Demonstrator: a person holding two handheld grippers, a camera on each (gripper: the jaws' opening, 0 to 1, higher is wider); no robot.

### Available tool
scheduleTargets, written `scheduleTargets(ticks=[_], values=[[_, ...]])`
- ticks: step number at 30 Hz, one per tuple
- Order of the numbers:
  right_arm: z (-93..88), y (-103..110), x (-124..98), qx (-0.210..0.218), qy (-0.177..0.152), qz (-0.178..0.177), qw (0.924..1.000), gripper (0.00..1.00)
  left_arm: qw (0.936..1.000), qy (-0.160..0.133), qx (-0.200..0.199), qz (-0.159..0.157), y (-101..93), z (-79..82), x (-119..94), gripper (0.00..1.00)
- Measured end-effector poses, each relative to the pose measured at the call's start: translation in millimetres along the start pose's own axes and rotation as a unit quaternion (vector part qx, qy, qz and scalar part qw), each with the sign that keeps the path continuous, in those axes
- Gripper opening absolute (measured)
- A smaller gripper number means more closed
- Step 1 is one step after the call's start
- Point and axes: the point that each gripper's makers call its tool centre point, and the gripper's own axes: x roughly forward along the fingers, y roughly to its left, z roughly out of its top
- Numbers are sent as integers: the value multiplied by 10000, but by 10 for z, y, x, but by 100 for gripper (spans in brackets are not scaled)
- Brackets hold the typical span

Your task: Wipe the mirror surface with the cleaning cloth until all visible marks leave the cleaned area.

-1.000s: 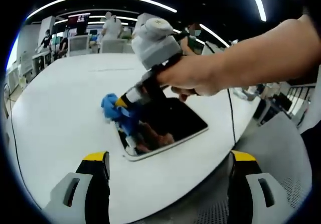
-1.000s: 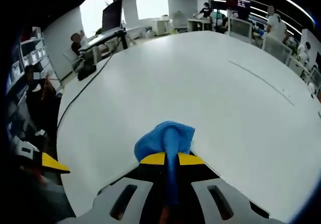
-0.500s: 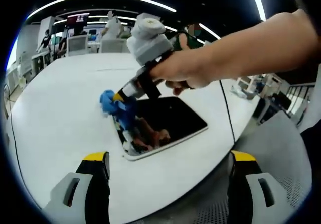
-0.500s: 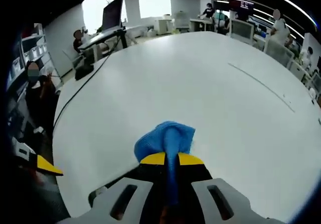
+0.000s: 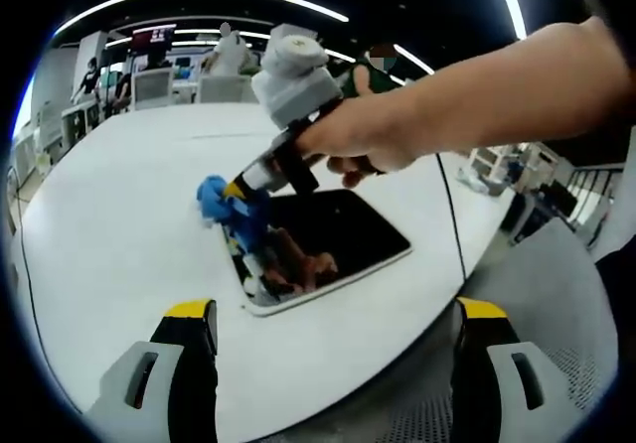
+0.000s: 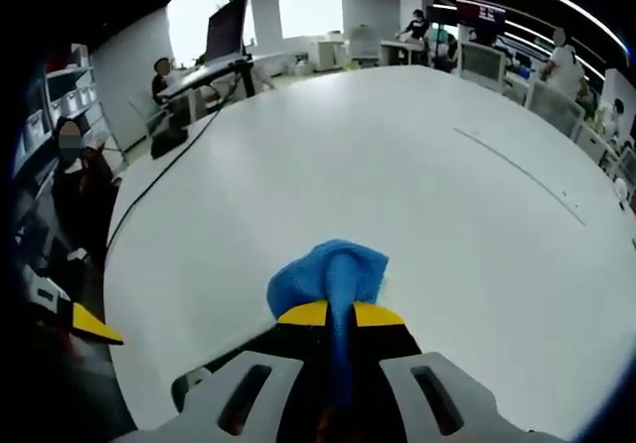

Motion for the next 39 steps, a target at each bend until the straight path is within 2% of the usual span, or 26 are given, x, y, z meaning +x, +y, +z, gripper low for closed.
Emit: scheduleTargets(ticks=[39], values=[[-193,-213,-176,-66,195,-36,9998,2,10000,90,14,1,-1,-26,10,99]])
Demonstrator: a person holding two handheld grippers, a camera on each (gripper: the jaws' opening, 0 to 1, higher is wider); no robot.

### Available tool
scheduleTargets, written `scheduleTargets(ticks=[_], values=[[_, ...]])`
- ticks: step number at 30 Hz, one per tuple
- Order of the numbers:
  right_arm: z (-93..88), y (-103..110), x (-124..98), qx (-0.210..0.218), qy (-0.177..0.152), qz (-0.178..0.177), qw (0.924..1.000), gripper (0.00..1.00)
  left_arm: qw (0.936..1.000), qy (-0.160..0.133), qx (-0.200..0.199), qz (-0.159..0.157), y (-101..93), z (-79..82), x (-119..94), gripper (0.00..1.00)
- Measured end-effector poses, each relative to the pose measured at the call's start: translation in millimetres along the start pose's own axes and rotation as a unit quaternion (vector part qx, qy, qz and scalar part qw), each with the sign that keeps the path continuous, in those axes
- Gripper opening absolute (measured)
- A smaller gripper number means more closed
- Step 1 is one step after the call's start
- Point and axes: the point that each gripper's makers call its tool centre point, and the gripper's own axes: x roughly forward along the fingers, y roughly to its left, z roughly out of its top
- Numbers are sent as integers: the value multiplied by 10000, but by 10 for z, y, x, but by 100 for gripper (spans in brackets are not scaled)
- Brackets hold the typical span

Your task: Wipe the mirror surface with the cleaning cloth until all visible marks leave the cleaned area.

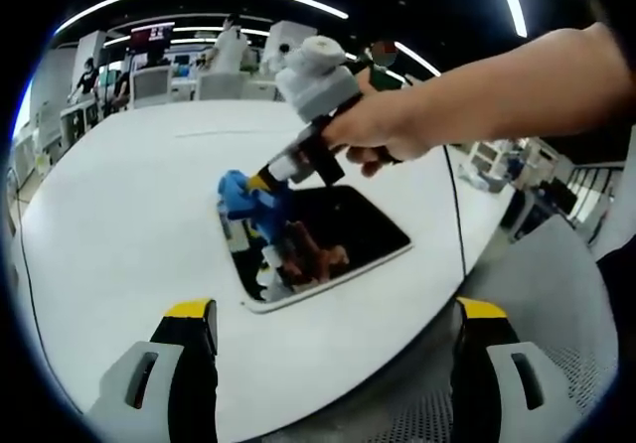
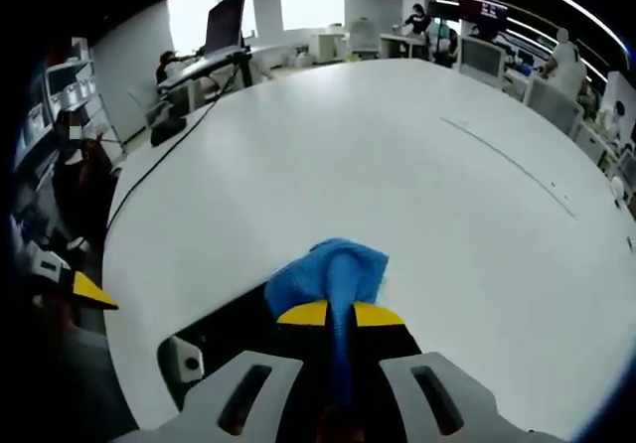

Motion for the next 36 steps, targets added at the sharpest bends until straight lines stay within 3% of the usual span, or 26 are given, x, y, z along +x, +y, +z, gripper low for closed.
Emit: scheduleTargets(ticks=[21,36], values=[[-111,-104,-99,-3,95,-80,9999,2,10000,-31,-37,-3,5,9,-1,99],[-156,-43,-128,98,44,-409,9991,2,10000,-24,-72,0,7,6,1,99]])
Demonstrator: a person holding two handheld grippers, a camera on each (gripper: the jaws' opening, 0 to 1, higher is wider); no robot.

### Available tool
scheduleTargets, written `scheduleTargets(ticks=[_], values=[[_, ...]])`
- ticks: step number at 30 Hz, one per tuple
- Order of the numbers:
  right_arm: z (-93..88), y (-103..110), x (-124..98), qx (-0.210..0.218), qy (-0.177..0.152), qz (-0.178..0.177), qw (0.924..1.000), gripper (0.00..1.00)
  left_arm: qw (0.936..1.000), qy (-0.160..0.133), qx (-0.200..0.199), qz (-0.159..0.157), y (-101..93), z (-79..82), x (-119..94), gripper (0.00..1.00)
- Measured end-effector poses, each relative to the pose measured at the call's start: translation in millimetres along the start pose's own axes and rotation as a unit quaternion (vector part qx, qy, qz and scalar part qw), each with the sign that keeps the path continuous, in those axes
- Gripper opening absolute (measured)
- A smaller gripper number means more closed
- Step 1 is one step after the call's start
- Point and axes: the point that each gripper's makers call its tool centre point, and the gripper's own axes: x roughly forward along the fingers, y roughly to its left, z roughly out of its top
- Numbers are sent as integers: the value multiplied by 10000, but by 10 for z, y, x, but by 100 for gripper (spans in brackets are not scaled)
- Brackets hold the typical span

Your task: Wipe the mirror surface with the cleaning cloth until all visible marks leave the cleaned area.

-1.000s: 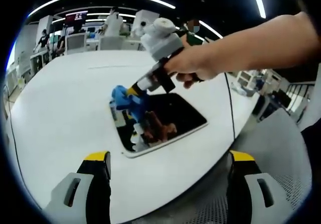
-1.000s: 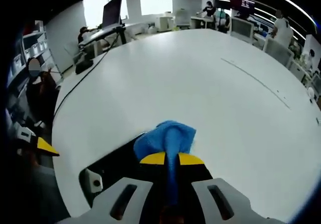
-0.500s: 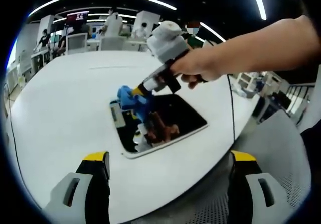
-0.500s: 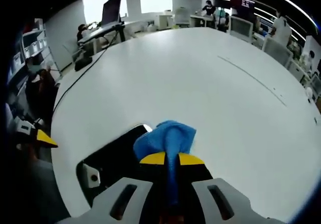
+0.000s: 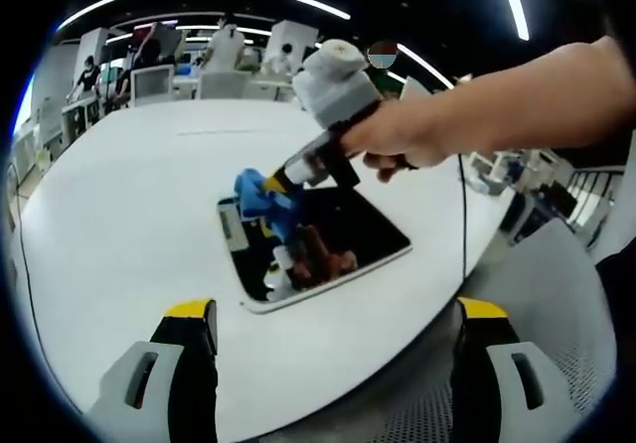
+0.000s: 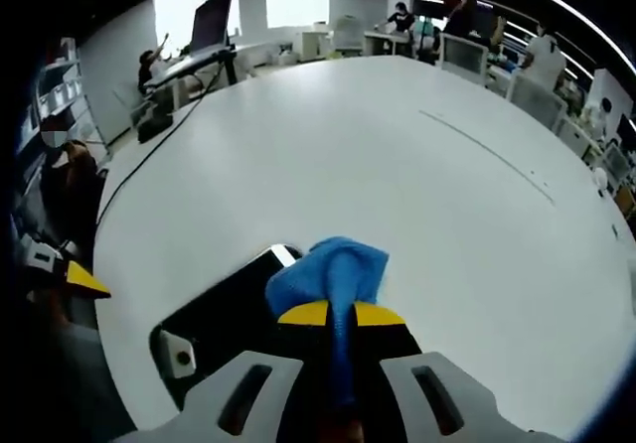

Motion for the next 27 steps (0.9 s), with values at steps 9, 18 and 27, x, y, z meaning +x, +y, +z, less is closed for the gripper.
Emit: scheduleTargets(ticks=[9,18,27], values=[[-51,48,-44,112,-30,-35,9999,2,10000,-53,2,49,13,17,-4,99],[-103,125,-94,195,-77,3,9998,2,10000,-37,-27,75,20,9,-5,99],[-165,212,-145,227,-114,23,9997,2,9999,-39,-55,126,37,8,-8,99]])
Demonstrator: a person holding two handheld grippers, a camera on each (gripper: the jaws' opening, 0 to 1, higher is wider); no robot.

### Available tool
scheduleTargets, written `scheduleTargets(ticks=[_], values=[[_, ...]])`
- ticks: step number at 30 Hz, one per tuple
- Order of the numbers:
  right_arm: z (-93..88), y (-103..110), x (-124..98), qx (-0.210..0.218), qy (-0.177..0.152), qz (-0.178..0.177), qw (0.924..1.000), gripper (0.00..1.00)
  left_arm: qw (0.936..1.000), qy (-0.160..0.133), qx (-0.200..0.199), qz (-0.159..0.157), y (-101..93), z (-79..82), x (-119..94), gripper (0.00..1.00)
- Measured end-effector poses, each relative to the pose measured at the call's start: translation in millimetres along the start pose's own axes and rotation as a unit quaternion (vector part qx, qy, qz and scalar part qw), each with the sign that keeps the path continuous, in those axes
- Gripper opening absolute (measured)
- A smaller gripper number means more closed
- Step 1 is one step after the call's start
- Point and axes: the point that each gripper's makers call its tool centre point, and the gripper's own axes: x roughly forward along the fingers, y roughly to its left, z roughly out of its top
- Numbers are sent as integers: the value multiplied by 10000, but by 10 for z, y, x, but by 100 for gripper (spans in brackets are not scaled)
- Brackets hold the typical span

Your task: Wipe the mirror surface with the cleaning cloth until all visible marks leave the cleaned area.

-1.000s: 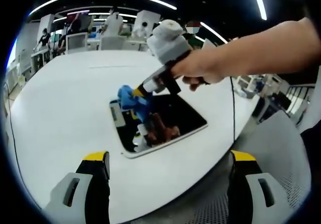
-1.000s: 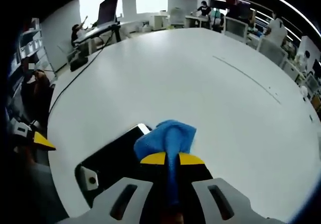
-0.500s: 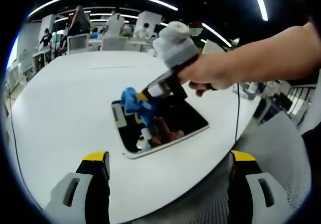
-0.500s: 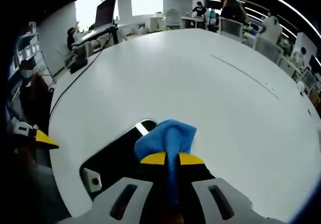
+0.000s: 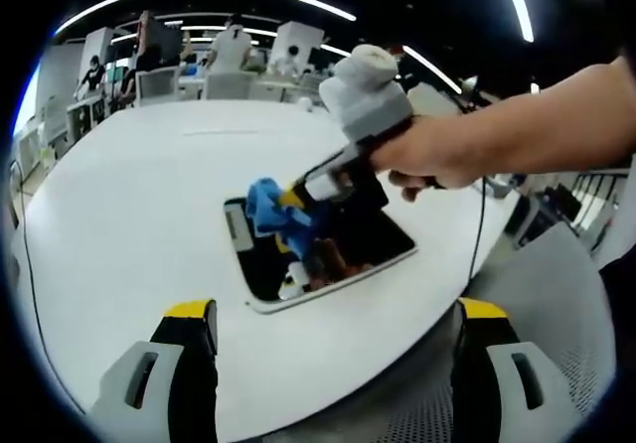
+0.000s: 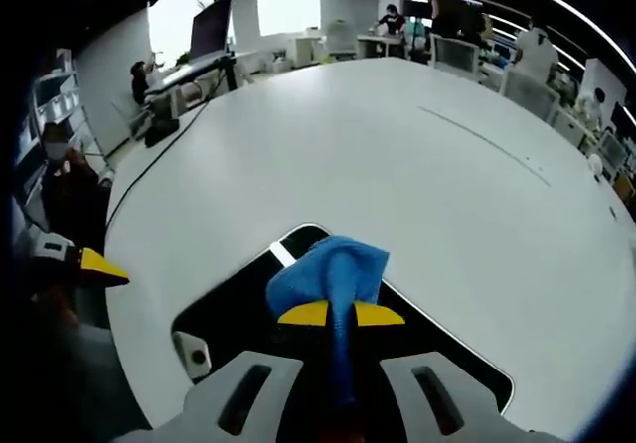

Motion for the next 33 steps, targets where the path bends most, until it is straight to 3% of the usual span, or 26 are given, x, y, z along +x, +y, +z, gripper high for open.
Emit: scheduleTargets(ticks=[33], values=[[-219,309,-188,87,-64,15,9999,2,9999,-72,1,84,39,17,0,99]])
